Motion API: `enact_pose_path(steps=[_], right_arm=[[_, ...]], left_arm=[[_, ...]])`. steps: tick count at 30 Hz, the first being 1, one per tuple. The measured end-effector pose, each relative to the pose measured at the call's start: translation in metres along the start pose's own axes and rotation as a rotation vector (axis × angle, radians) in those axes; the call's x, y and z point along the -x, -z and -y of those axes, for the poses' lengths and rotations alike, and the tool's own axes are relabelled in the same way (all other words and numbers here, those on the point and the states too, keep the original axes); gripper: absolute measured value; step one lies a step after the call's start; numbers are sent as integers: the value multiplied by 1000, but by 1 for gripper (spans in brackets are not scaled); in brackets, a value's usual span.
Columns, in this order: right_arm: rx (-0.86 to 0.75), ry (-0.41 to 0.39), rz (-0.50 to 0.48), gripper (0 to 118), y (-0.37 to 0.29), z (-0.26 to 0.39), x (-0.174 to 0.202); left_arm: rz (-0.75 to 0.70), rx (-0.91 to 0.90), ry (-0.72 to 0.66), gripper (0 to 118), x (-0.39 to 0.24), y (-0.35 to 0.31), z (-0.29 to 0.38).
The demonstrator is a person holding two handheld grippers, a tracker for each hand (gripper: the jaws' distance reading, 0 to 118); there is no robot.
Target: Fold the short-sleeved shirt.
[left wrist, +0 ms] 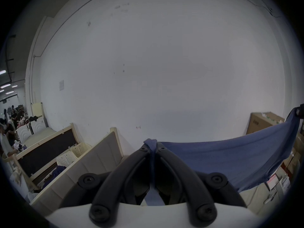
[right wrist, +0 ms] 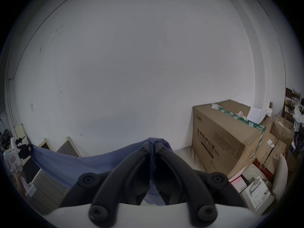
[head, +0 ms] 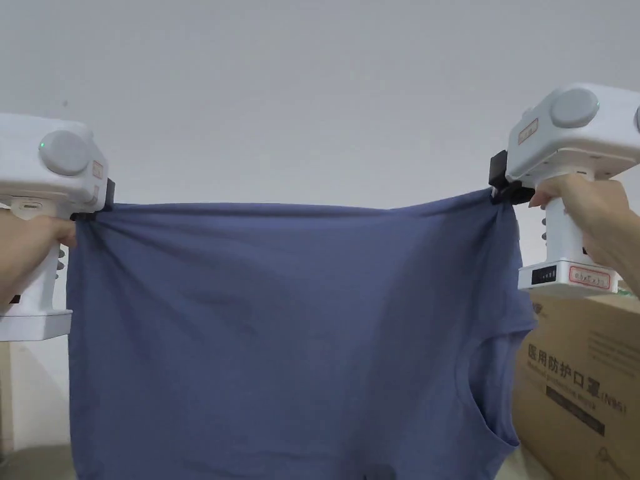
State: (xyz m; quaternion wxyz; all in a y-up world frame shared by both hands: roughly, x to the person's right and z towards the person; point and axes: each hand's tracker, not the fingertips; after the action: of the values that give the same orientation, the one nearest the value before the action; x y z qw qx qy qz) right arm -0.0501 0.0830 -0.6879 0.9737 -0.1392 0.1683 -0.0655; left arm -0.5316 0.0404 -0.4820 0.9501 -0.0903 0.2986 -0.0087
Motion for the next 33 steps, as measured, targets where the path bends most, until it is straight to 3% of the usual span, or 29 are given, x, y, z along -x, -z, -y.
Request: enact_pose_path(steps=[7,9,17,20,25,33], right_arm=[[206,-13,31,4,65,105,-18],[312,-36,46,4,93,153,-26],[655,-105,100,4,182,360,-52],[763,-54,121,4,199,429,-67],[846,-6,158,4,194,495,-88],[816,61,107,4,109,511,-104]], left_arm=[[-2,189,14,3,-18,50,130],[-18,245,63,3,-29,65,189],[11,560,30,3,-55,118,391],[7,664,58,3,-57,126,445],[2,735,48,3,-48,114,490],[50,708,32,3,-29,32,488]])
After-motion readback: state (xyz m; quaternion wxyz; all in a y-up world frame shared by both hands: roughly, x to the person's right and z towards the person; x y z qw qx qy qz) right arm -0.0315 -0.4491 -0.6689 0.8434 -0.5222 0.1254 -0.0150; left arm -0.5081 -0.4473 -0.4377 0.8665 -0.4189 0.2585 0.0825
